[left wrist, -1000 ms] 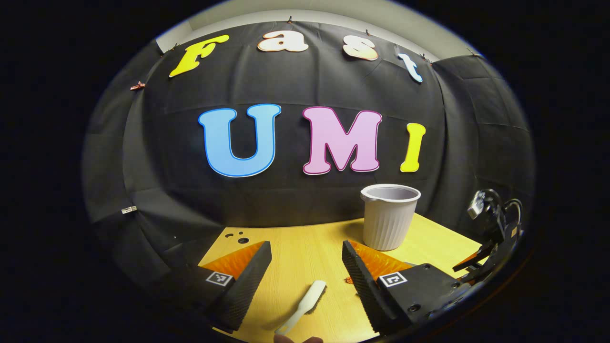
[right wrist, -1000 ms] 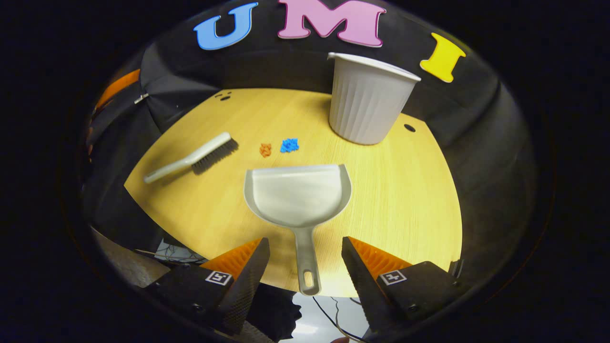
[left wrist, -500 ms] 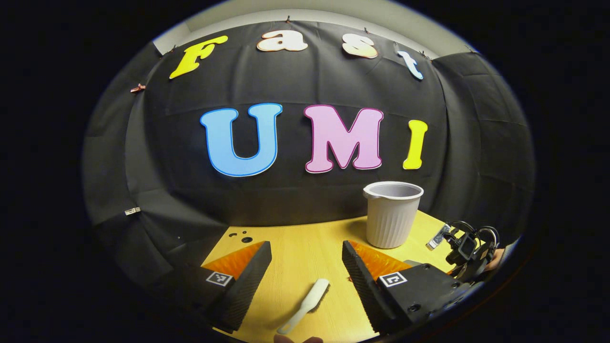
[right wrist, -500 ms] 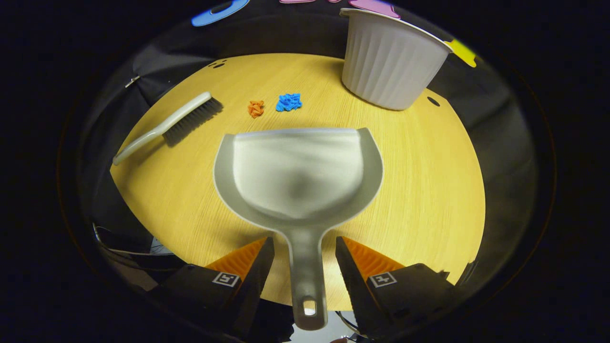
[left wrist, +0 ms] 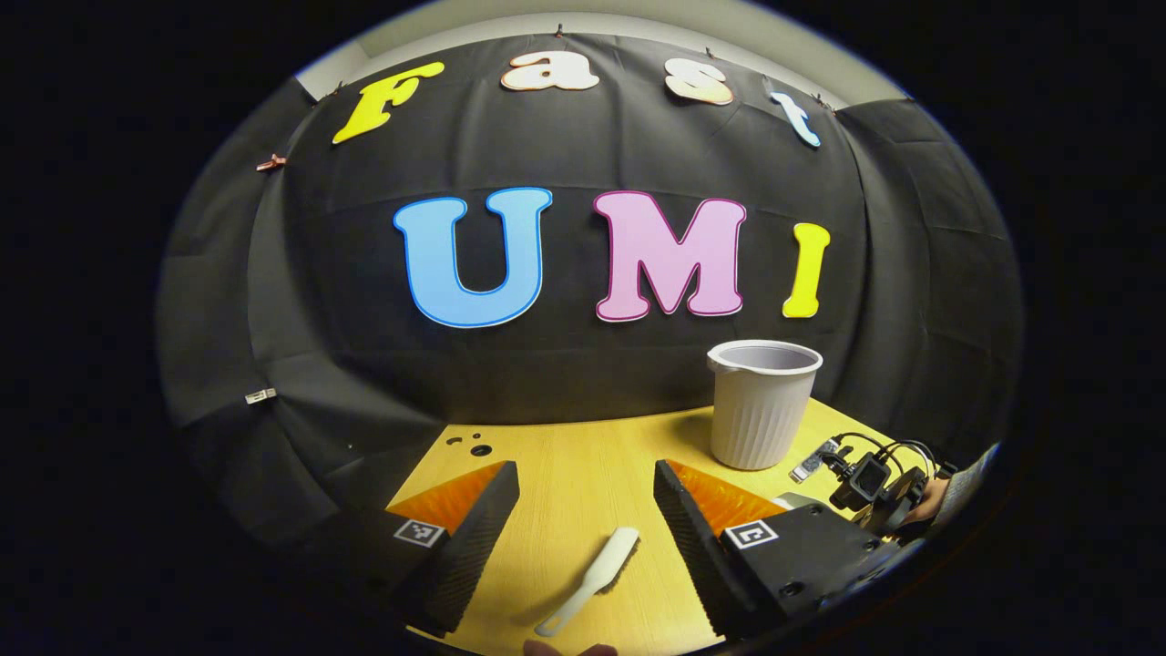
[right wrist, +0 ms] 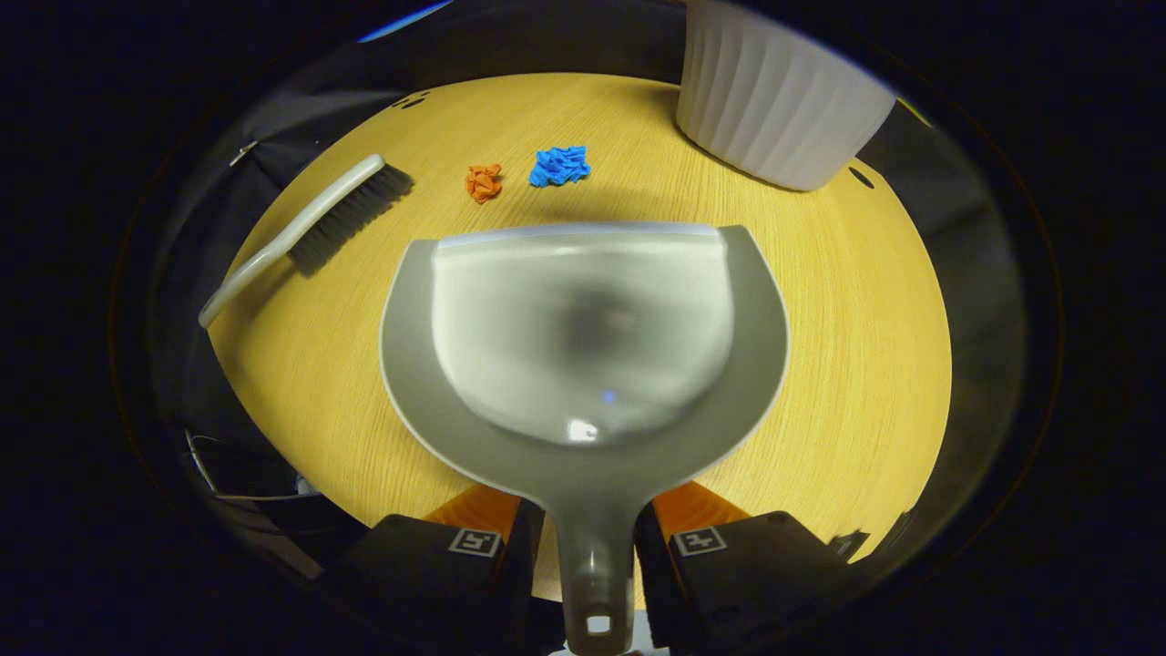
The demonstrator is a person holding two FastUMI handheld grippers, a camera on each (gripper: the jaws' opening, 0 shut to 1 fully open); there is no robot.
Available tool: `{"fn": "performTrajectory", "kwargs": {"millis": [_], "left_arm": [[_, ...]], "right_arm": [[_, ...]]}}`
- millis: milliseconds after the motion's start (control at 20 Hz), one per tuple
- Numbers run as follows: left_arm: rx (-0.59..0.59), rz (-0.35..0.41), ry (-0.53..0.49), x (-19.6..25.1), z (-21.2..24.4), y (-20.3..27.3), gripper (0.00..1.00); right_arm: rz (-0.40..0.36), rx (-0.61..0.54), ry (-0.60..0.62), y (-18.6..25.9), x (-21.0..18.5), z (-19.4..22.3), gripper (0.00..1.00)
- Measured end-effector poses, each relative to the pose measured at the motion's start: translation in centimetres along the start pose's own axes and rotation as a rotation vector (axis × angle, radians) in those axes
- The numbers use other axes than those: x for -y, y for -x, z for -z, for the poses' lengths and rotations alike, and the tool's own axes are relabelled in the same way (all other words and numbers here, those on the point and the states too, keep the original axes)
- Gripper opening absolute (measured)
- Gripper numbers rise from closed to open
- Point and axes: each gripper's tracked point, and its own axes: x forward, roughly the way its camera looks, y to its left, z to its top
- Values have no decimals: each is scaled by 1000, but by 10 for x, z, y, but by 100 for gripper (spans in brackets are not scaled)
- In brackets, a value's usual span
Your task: Pick up the small broom and dustpan from the desktop, sweep the trash into the dustpan with the broom, and then empty the trash into the garbage bin.
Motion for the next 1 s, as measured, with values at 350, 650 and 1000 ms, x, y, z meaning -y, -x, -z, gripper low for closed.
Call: {"fn": "performTrajectory", "kwargs": {"millis": [350, 650, 1000], "left_arm": [[-43, -22, -6, -3, 16, -10, 96], [-104, -3, -42, -5, 39, -23, 96], [-339, 141, -96, 2, 107, -43, 97]], "right_arm": [[-1, 38, -36, 1, -1, -6, 43], [-28, 94, 63, 11, -4, -4, 37], [-34, 154, 105, 47, 16, -5, 37]]}}
